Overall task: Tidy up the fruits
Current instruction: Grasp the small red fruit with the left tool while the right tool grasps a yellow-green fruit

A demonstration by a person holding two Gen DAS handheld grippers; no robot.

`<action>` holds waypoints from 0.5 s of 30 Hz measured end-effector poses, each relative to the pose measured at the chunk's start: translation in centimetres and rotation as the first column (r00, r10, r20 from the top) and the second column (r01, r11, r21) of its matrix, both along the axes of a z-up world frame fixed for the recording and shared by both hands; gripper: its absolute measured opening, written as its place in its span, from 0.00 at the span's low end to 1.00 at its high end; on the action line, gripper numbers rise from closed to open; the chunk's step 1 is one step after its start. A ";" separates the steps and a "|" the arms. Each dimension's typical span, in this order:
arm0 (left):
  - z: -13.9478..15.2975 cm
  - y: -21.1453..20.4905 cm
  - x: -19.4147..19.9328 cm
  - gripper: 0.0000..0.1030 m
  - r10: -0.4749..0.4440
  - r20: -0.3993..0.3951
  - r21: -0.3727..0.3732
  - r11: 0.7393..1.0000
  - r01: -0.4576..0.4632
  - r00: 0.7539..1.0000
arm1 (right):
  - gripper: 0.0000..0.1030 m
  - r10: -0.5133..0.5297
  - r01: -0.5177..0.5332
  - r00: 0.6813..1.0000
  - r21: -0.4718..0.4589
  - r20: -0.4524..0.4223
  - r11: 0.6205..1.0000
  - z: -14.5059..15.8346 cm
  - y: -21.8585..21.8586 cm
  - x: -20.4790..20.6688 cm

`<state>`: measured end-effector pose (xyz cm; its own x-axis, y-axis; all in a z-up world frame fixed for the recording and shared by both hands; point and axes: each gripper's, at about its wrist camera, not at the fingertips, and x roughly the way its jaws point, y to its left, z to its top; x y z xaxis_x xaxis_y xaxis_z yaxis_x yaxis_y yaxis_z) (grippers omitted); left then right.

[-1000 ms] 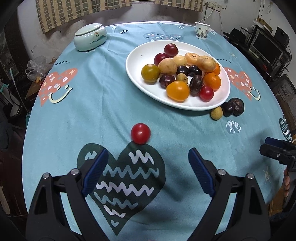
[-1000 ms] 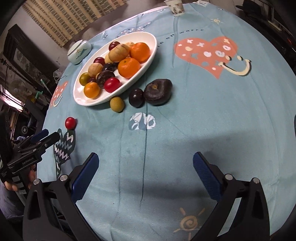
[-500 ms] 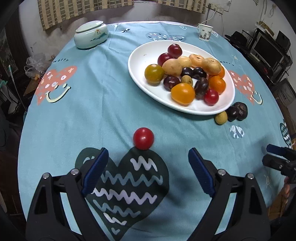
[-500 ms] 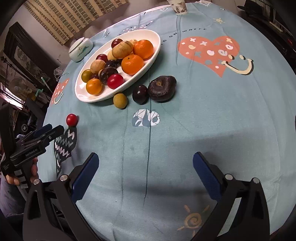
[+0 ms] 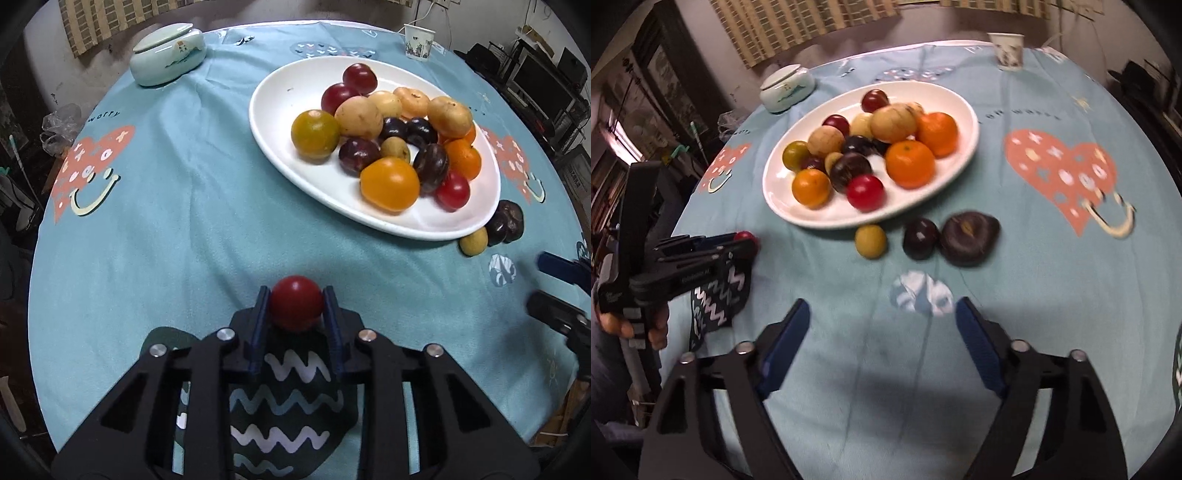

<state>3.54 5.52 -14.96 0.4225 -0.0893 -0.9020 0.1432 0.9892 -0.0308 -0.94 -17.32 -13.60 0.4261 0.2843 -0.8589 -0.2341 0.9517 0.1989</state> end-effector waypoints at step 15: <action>3.9 0.2 -1.8 0.28 -0.010 0.061 -0.091 0.996 0.015 0.998 | 0.42 0.062 -0.063 0.996 -0.019 -0.060 0.998 -2.6 3.9 5.0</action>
<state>1.73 5.69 -11.06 0.4739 -0.1755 -0.8629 0.1599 0.9808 -0.1117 4.05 -13.40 -16.19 0.3558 0.2908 -0.8882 -0.2816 0.9396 0.1947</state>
